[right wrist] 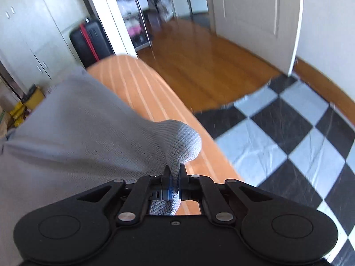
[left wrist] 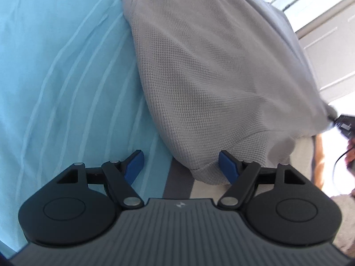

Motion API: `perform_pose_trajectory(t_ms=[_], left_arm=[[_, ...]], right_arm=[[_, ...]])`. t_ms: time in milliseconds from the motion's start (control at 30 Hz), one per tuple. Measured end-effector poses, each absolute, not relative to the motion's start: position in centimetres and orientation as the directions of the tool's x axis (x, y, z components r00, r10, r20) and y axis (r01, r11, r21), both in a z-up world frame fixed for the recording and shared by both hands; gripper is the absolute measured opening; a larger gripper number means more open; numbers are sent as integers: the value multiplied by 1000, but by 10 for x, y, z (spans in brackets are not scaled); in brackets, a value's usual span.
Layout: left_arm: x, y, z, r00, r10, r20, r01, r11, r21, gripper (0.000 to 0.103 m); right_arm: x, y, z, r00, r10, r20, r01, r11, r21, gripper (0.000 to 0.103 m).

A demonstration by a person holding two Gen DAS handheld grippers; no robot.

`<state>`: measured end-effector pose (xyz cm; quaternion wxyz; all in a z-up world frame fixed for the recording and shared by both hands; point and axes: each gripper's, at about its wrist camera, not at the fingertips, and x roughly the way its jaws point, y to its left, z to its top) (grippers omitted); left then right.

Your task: Fold clothes

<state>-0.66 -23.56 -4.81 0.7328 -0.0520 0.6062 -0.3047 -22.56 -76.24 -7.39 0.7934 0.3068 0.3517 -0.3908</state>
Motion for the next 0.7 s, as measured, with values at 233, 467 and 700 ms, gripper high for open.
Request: perform_pose_trajectory(t_ms=[233,467,700], left_arm=[[-6,-232,-54,63,-551,-832,333,797,-503,75],[-6,-229,-61,49,-592,-804,281,781,-558,79],[6,-255,-43,119,-508,-853,420,804,-421,4]], right_arm=[[-227,-738,-36,461,-496,-736,824,548,147,4],[-202,-750,-67,260,-552,-792,831,546,-109,2],[-204,-744,-53,261,-596,-759,840,528,-125,5]])
